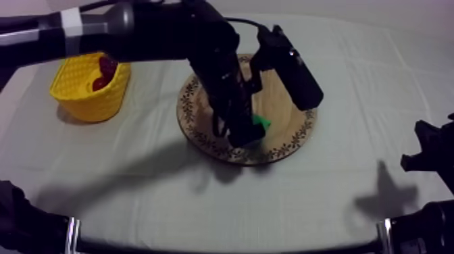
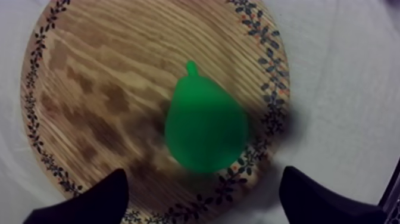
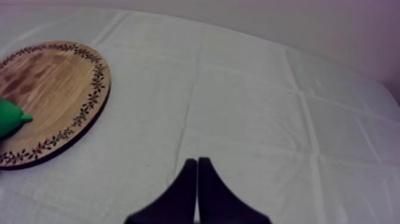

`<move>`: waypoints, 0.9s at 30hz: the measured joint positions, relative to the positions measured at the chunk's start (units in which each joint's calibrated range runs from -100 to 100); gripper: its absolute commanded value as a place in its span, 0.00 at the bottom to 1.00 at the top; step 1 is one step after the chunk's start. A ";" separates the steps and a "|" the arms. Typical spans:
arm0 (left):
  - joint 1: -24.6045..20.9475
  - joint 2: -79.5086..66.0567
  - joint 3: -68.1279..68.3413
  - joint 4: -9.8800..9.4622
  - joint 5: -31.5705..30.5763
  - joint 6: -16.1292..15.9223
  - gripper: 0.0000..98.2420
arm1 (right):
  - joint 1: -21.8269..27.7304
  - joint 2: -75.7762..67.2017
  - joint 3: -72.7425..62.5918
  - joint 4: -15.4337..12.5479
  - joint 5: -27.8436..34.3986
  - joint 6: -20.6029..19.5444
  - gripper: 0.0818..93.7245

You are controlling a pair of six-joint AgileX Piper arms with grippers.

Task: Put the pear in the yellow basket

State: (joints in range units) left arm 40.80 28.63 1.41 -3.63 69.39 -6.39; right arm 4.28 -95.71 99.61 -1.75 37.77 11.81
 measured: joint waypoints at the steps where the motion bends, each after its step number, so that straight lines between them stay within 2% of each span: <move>1: -0.06 0.65 -0.34 0.06 0.00 -0.14 0.95 | 0.00 0.00 0.00 0.00 0.00 -0.04 0.00; 8: -0.18 3.99 -2.91 0.44 1.05 -0.27 0.95 | 0.00 0.00 0.00 0.00 -0.08 -0.03 0.00; 17: -0.54 7.37 -6.77 1.83 4.20 -1.41 0.94 | 0.00 0.00 0.00 0.00 -0.08 -0.03 0.00; 27: -0.53 11.53 -10.18 2.24 5.22 -2.21 0.91 | 0.00 0.00 0.00 0.00 -0.08 -0.03 0.00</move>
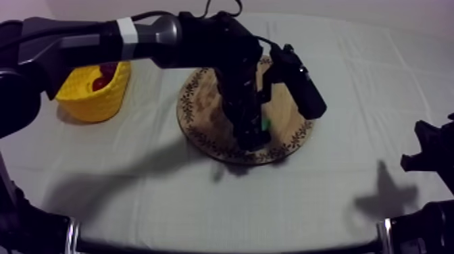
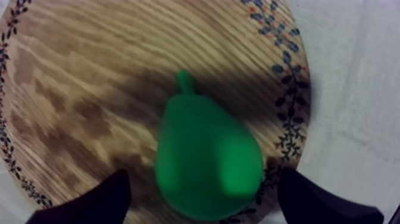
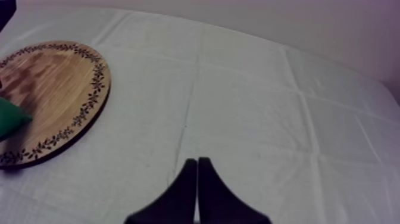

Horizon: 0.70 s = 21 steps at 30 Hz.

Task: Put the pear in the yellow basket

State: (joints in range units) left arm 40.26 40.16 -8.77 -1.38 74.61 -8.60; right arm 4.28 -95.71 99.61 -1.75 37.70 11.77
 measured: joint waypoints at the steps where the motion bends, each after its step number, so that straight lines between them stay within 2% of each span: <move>1: 0.03 0.27 -0.06 0.07 0.00 -0.11 0.91 | 0.00 0.00 0.00 0.00 0.00 0.00 0.00; 21: 0.01 7.72 -9.15 0.65 6.51 -1.02 0.88 | 0.00 0.00 0.00 0.00 0.09 0.00 0.00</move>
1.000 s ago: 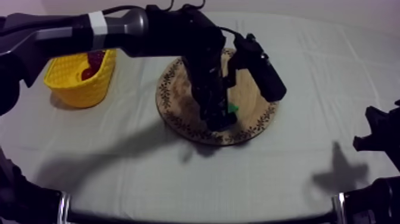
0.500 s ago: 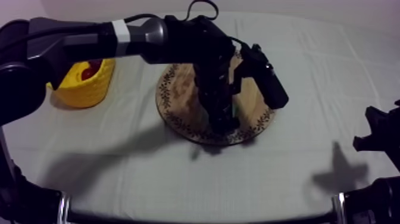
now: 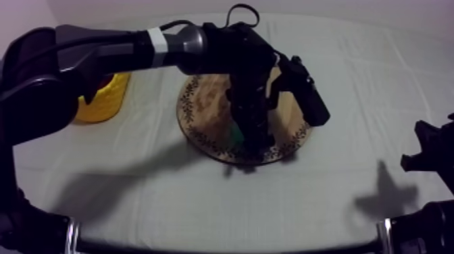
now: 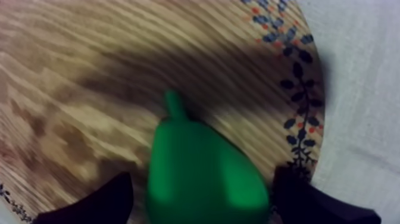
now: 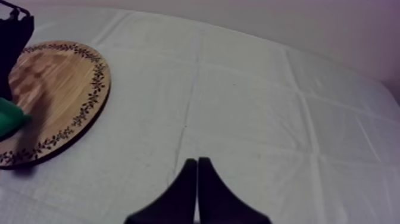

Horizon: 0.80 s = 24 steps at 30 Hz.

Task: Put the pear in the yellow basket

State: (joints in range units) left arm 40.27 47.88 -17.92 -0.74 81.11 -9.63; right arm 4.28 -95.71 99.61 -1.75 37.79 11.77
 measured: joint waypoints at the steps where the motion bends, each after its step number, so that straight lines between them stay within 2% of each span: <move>1: -0.04 0.31 -0.49 0.00 0.22 0.03 0.88 | 0.00 0.00 0.00 0.00 0.00 0.00 0.00; 5: -0.16 1.58 -2.19 0.07 1.85 0.13 0.84 | 0.00 0.00 0.00 0.00 0.00 0.00 0.00; 15: -0.80 2.85 -4.05 0.74 3.25 0.19 0.63 | 0.00 0.00 0.00 0.00 -0.07 0.00 0.00; 24: -1.45 1.15 -2.69 0.74 0.96 -0.34 0.52 | 0.00 0.00 0.00 0.00 -0.07 0.00 0.00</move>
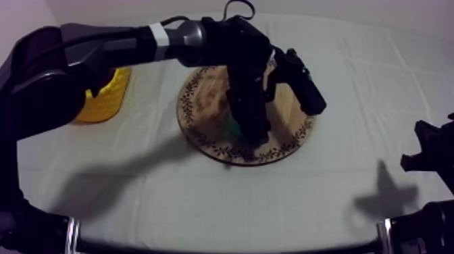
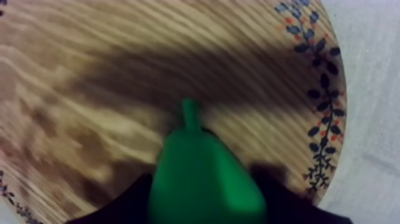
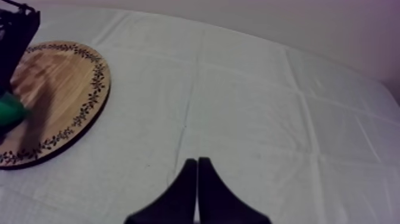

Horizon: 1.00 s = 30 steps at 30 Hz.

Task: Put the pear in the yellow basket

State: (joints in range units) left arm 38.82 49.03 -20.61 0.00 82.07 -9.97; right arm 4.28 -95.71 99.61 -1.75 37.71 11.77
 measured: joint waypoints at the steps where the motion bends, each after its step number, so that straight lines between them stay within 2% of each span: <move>1: -0.14 -0.53 0.37 0.00 -0.26 0.00 0.52 | 0.00 0.00 0.00 0.00 0.00 0.00 0.00; 9: -1.61 -7.38 5.71 -1.55 -0.99 0.36 0.51 | 0.00 0.00 0.00 0.00 0.00 0.00 0.00; 16: -3.99 -18.00 15.60 -3.03 -0.94 1.29 0.49 | 0.00 0.00 0.00 0.00 0.00 0.00 0.00; 30: -11.26 -44.25 37.10 -7.48 -1.73 1.52 0.47 | 0.00 0.00 0.00 0.00 0.00 0.00 0.00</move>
State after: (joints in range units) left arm 27.57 4.77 16.50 -7.48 80.34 -8.45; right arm 4.28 -95.71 99.61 -1.75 37.71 11.77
